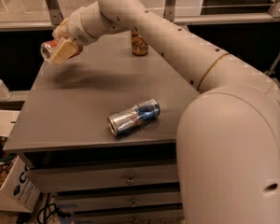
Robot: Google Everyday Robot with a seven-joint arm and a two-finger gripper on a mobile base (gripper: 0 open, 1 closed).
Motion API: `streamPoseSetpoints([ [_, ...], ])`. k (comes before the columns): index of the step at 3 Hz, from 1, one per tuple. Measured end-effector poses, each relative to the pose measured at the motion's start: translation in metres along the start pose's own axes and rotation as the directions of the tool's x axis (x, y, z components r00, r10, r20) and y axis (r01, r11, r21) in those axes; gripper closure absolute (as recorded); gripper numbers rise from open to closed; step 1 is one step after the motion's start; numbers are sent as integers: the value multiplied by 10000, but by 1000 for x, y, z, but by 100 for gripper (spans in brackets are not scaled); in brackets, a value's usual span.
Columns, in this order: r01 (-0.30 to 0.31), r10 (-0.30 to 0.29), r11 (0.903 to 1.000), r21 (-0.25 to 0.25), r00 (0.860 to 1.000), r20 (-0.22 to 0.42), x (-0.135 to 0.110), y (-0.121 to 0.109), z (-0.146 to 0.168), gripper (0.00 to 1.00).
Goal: Pick coke can
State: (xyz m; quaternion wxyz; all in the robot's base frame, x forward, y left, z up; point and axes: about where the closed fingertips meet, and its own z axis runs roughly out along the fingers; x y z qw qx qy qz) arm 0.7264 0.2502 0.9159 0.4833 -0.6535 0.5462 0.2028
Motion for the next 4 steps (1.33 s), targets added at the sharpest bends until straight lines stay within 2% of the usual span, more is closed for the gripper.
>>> streamPoseSetpoints([
  [1, 143, -153, 9998, 108, 9943, 1052, -24, 12, -26, 100],
  [3, 236, -258, 9995, 186, 9906, 1343, -33, 17, -28, 100],
  [4, 177, -258, 9984, 540, 9879, 1531, -39, 21, -48, 100],
])
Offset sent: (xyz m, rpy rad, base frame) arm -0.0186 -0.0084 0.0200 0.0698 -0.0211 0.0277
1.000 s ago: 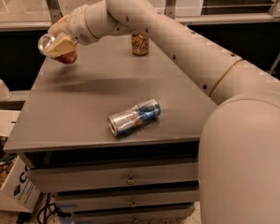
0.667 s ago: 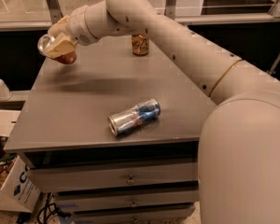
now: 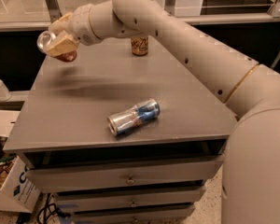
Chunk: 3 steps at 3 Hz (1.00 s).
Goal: Pick coke can
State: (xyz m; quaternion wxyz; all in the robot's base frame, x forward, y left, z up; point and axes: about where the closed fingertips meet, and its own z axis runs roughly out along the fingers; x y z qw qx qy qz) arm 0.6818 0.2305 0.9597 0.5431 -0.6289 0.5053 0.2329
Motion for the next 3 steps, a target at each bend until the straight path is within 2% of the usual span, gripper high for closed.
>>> streamPoseSetpoints([
  [1, -333, 319, 9987, 391, 9988, 363, -2, 6, -20, 100],
  [2, -827, 748, 9934, 797, 9925, 970, -1, 8, -42, 100],
  [3, -827, 748, 9934, 796, 9925, 971, -1, 8, -42, 100],
])
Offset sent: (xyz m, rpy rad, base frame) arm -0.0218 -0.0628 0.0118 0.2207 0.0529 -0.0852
